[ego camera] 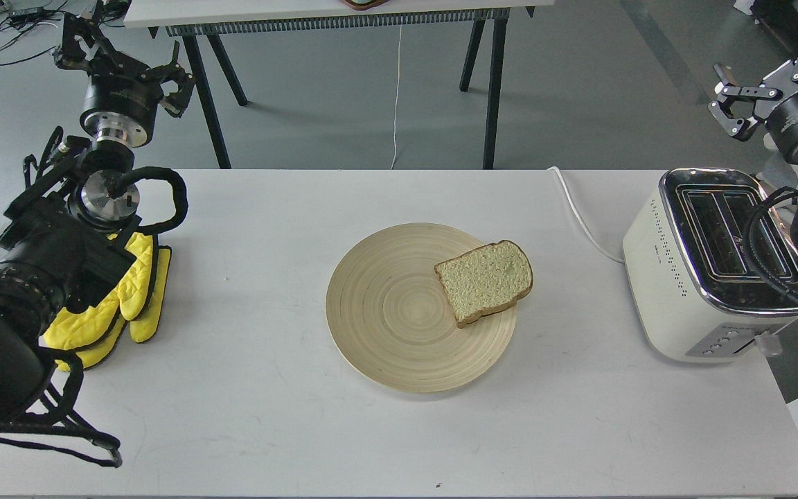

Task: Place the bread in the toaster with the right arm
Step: 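Lift the right gripper up and away from the toaster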

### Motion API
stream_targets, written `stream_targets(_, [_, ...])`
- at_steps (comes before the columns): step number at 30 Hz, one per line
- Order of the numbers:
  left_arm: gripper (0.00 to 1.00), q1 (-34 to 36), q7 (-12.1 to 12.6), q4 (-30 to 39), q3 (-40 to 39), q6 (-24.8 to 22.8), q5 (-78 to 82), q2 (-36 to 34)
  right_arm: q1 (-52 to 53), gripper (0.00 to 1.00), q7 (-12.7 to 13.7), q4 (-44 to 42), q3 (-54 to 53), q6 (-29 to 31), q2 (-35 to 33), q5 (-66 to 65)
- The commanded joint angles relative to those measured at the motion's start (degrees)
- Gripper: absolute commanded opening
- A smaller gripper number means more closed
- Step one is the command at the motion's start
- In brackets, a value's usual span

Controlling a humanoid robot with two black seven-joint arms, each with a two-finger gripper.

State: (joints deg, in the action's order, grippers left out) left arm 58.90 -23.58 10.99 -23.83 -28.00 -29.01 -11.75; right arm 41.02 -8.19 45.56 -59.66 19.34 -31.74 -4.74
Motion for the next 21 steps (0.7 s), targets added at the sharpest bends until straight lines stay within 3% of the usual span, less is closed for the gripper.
stream_targets(1, [1.00,0.0,-0.2,0.0,0.1,0.0,0.0,0.2,0.1,0.99,0.0,-0.2,0.3,0.2,1.5,-0.1])
stream_targets(13, [1.00,-0.2,-0.1,-0.1,-0.4,0.0,-0.2,0.2,1.6,0.99,-0.3,0.5,3.8,-0.2,1.9,-3.2])
stream_targets(21, [1.00,-0.2,-0.1,-0.2,-0.5,0.0,-0.2,0.4,3.2,0.99,0.3,9.5,4.5,-6.6,0.5,-25.8])
